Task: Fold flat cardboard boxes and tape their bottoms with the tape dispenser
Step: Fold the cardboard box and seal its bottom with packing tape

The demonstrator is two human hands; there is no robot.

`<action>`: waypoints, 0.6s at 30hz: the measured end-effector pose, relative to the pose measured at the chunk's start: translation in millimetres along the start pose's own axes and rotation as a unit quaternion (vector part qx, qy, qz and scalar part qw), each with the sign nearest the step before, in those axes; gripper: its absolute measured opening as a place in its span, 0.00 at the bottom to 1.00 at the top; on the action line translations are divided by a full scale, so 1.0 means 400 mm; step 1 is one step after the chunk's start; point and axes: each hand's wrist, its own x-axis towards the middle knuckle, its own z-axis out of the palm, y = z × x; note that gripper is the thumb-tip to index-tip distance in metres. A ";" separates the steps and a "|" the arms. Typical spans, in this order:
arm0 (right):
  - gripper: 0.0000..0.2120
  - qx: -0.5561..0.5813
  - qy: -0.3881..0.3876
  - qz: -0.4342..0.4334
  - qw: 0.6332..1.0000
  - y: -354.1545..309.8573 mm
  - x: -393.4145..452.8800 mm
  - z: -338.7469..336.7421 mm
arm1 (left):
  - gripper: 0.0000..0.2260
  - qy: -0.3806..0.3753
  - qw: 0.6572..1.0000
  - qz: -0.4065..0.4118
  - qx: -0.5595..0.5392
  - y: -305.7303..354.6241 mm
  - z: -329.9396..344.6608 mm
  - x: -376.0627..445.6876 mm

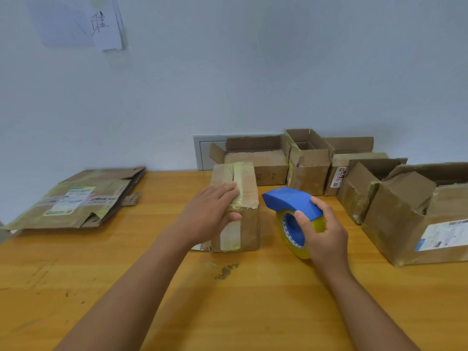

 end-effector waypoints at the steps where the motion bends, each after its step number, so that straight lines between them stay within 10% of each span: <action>1: 0.24 -0.017 -0.004 -0.003 1.000 0.002 0.002 -0.002 | 0.27 0.024 1.000 0.001 0.004 0.005 0.004 -0.005; 7: 0.28 -0.081 -0.045 0.022 0.996 -0.013 0.014 -0.004 | 0.12 0.118 0.987 -0.014 -0.106 0.018 0.023 -0.025; 18: 0.18 0.166 0.064 -0.020 0.984 -0.176 0.111 -0.052 | 0.07 0.195 0.964 -0.009 -0.178 0.004 0.044 -0.027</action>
